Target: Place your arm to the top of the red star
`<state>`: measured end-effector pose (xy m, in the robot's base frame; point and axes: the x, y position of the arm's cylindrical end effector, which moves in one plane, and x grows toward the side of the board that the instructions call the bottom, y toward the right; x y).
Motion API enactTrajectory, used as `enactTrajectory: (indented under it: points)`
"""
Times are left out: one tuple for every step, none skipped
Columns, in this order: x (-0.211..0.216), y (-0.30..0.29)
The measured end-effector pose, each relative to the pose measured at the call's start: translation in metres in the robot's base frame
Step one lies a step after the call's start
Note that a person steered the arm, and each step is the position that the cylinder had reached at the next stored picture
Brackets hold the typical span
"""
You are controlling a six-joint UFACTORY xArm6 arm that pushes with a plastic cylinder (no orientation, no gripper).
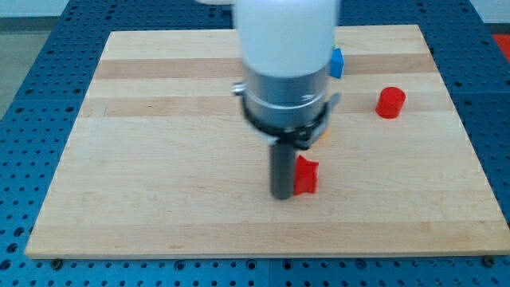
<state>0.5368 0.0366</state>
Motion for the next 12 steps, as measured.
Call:
enactTrajectory:
  points:
    - [-0.031,0.047]
    - [-0.033,0.104]
    - [-0.066,0.115]
    - [-0.105,0.112]
    - [-0.096,0.109]
    - [-0.096,0.106]
    - [-0.096,0.101]
    - [-0.103,0.1]
    - [-0.142,0.087]
    - [-0.178,0.085]
    - [-0.205,0.105]
    - [-0.21,0.135]
